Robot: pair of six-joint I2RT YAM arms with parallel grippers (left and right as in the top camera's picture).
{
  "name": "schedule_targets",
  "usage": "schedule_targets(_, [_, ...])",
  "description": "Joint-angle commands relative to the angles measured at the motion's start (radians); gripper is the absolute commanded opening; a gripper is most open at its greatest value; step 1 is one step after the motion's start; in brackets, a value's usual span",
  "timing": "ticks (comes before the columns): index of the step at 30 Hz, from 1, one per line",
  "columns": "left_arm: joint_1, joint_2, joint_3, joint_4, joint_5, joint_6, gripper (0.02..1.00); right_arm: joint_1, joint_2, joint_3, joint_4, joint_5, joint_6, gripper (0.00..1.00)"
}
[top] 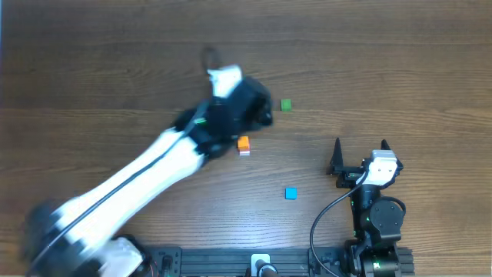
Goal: Stack Cubes
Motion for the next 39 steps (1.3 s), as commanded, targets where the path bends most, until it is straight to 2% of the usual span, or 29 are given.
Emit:
schedule_targets(1, [0.089,-0.277,0.011,0.001,-0.105,0.089,0.996,-0.007,-0.003,-0.005,-0.004,0.006,0.005,0.993])
schedule_targets(4, [0.170,-0.395,-0.016,0.002,-0.080,0.161,0.998,-0.007,-0.003,-0.005,-0.004,0.006,0.005,0.991])
schedule_targets(7, [0.283,-0.522,-0.094,0.006,0.002,0.229,0.993,-0.007,-0.003,-0.005,-0.004,0.006,0.005,0.991])
schedule_targets(10, [0.397,-0.651,-0.228,0.058,0.077,0.289,0.993,-0.007,-0.003,-0.005,-0.004,0.006,0.005,0.993])
schedule_targets(15, [0.539,-0.864,-0.463,0.145,0.132,0.340,0.996,-0.007,-0.003,-0.005,-0.004,0.006,0.005,0.993])
schedule_targets(19, [0.636,-1.046,-0.658,0.268,0.243,0.516,0.996,-0.007,-0.003,-0.005,-0.004,0.006,0.005,0.993])
schedule_targets(25, [0.676,-1.239,-0.851,0.372,0.326,0.668,0.996,-0.007,-0.003,-0.005,-0.004,0.006,0.005,0.993])
schedule_targets(30, [0.682,-1.364,-1.008,0.425,0.326,0.735,0.996,-0.007,-0.003,-0.005,-0.004,0.006,0.005,0.993])
schedule_targets(39, [0.739,-1.485,-1.163,0.462,0.327,0.734,0.996,-0.007,-0.003,-0.005,-0.004,0.006,0.005,0.993])
